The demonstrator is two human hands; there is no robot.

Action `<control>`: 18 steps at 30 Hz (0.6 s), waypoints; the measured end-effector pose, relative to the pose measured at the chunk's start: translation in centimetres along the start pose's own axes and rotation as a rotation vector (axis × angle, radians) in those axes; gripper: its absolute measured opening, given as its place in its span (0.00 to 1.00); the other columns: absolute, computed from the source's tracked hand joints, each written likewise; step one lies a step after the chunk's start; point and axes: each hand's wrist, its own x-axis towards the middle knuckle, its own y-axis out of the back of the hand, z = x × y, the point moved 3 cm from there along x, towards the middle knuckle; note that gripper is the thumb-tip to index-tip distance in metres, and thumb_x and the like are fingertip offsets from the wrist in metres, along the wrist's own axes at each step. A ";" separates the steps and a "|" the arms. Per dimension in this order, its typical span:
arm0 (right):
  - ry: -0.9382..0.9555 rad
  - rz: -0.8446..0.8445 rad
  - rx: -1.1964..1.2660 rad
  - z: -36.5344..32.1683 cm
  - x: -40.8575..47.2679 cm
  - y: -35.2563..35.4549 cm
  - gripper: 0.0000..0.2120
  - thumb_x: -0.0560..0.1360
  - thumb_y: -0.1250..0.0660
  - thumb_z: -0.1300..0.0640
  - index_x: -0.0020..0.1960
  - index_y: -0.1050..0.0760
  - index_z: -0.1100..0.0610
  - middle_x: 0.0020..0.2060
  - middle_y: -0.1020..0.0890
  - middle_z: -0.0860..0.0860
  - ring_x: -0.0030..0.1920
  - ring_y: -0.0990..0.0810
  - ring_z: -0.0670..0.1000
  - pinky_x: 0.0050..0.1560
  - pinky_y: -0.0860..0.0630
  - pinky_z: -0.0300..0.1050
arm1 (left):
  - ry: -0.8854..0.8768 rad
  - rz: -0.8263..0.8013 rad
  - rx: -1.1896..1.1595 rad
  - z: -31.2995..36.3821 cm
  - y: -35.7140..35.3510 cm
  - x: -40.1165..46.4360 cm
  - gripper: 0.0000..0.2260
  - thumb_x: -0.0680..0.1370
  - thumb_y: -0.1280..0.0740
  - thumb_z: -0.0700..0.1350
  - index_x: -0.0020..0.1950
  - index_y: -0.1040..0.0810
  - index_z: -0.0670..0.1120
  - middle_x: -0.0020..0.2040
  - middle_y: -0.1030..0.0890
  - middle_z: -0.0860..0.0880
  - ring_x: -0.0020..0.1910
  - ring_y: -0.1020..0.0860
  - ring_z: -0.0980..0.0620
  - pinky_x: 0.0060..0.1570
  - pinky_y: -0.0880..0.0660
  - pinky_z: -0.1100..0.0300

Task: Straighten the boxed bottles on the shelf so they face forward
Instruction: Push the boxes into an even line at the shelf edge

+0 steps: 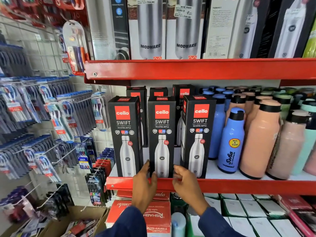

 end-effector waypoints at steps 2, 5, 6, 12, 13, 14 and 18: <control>0.012 0.012 -0.013 0.0 0.0 0.0 0.22 0.74 0.36 0.67 0.67 0.30 0.57 0.63 0.22 0.52 0.59 0.24 0.43 0.52 0.32 0.27 | -0.001 0.003 0.000 -0.1 0.1 -0.1 0.24 0.80 0.34 0.43 0.75 0.34 0.42 0.68 0.22 0.42 0.65 0.22 0.48 0.60 0.29 0.64; 0.024 0.025 -0.019 0.0 0.0 0.0 0.21 0.74 0.35 0.67 0.66 0.29 0.57 0.62 0.21 0.52 0.55 0.26 0.40 0.48 0.33 0.23 | -0.009 0.017 0.016 0.0 0.3 -0.4 0.25 0.79 0.34 0.43 0.75 0.34 0.41 0.66 0.20 0.42 0.56 0.20 0.53 0.57 0.28 0.66; 0.022 0.027 -0.018 0.0 0.0 0.0 0.21 0.74 0.35 0.66 0.66 0.29 0.57 0.62 0.21 0.52 0.54 0.26 0.40 0.50 0.32 0.25 | -0.008 0.015 0.018 0.2 0.3 -0.5 0.25 0.79 0.33 0.44 0.75 0.34 0.41 0.66 0.20 0.42 0.52 0.19 0.53 0.56 0.28 0.66; 0.037 0.047 -0.003 0.1 0.1 0.3 0.20 0.73 0.34 0.65 0.65 0.27 0.57 0.60 0.20 0.51 0.55 0.24 0.40 0.56 0.30 0.33 | 0.001 0.051 0.000 0.5 0.6 -0.8 0.27 0.78 0.32 0.46 0.75 0.34 0.41 0.68 0.22 0.42 0.56 0.20 0.55 0.63 0.25 0.60; 0.042 0.060 0.007 0.3 0.0 0.4 0.20 0.73 0.34 0.65 0.65 0.27 0.56 0.60 0.19 0.50 0.55 0.23 0.40 0.57 0.28 0.33 | 0.000 0.072 -0.014 0.5 0.6 -1.0 0.27 0.78 0.32 0.46 0.75 0.34 0.41 0.68 0.22 0.43 0.62 0.21 0.52 0.65 0.25 0.57; 0.051 0.079 0.020 0.5 -0.2 0.6 0.20 0.73 0.34 0.65 0.64 0.26 0.55 0.59 0.18 0.49 0.54 0.21 0.39 0.57 0.26 0.33 | -0.003 0.111 -0.031 0.5 0.7 -1.2 0.27 0.77 0.31 0.45 0.75 0.33 0.42 0.68 0.21 0.44 0.64 0.21 0.50 0.66 0.25 0.56; 0.102 0.256 0.068 0.8 -1.6 2.7 0.14 0.72 0.34 0.67 0.51 0.19 0.52 0.43 0.14 0.43 0.43 0.17 0.38 0.48 0.20 0.34 | -0.137 0.342 -0.142 2.1 1.1 -2.5 0.19 0.75 0.30 0.37 0.66 0.23 0.46 0.58 0.18 0.48 0.55 0.19 0.52 0.57 0.22 0.58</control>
